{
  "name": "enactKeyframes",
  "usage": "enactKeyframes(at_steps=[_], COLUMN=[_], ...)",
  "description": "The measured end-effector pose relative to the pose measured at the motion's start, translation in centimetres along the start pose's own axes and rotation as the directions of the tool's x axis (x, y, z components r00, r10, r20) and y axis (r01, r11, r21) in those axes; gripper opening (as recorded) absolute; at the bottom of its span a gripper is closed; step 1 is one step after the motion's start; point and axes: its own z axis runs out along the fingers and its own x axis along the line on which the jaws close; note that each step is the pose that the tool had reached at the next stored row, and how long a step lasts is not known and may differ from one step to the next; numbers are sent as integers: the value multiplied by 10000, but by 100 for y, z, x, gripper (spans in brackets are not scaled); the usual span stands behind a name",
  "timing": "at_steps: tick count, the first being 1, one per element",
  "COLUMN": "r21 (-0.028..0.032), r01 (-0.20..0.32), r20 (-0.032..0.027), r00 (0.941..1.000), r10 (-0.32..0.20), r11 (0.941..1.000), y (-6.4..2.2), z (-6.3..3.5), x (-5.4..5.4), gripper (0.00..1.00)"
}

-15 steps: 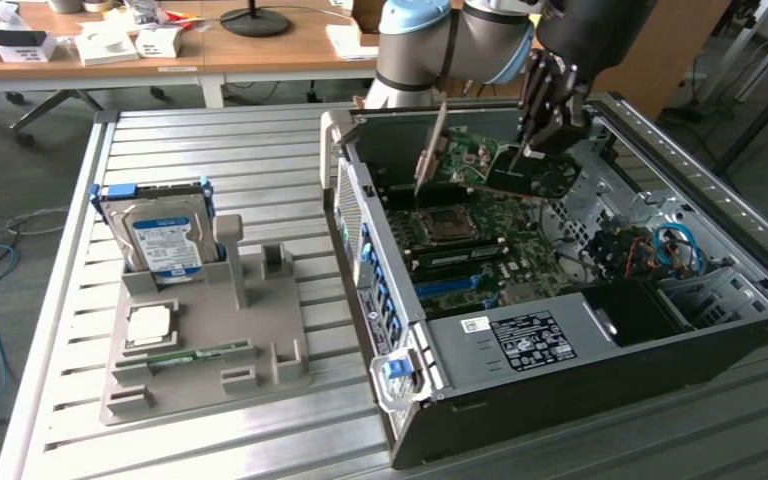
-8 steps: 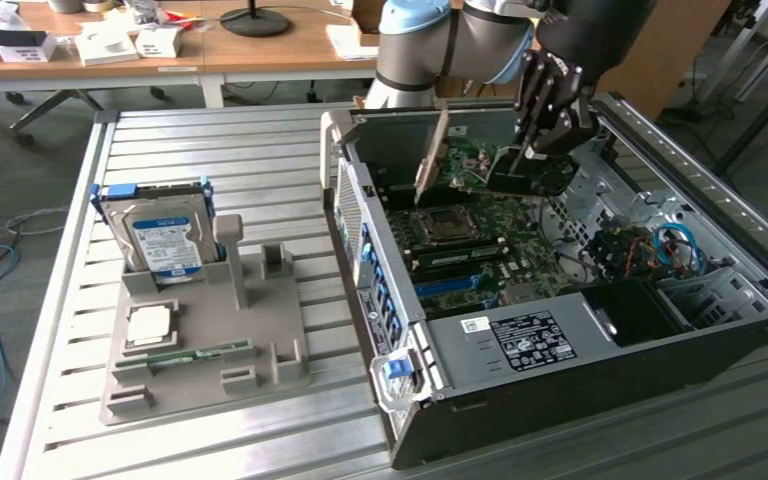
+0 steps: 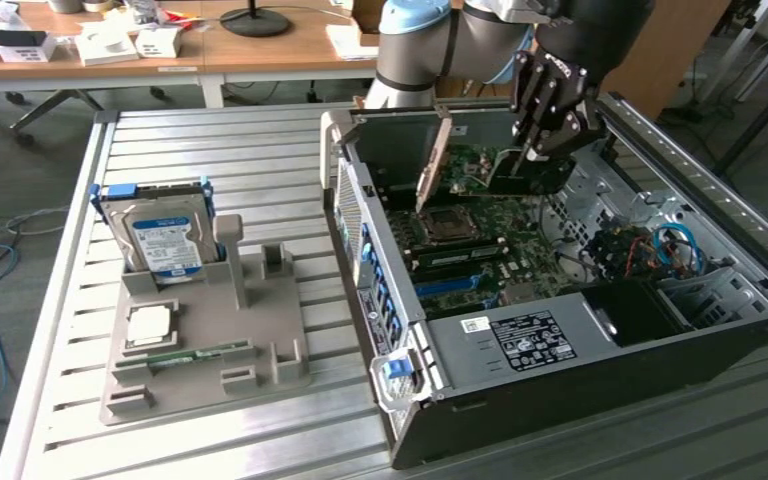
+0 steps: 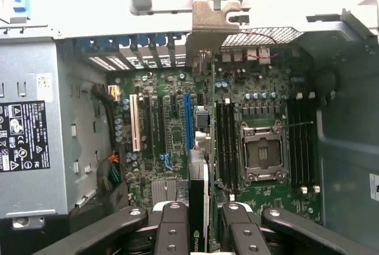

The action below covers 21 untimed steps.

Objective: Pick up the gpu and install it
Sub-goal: 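Insert the gpu into the slot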

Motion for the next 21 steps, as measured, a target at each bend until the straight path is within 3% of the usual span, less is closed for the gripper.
enactKeyframes(at_steps=[5,8,17,18,21], r21=[50,141,489,515,517], r01=[180,281,517,527,529], r20=[-5,-6,0,1,1], r00=[9998,9996,9987,9986,9986], r10=[-180,-281,-518,-528,-530], r11=[9998,9995,9975,9973,9973], y=[-1,-1,-1,0,0], z=[10,14,20,21,21], x=[-1,-1,-1,-1,-1], gripper=[26,26,26,26,26])
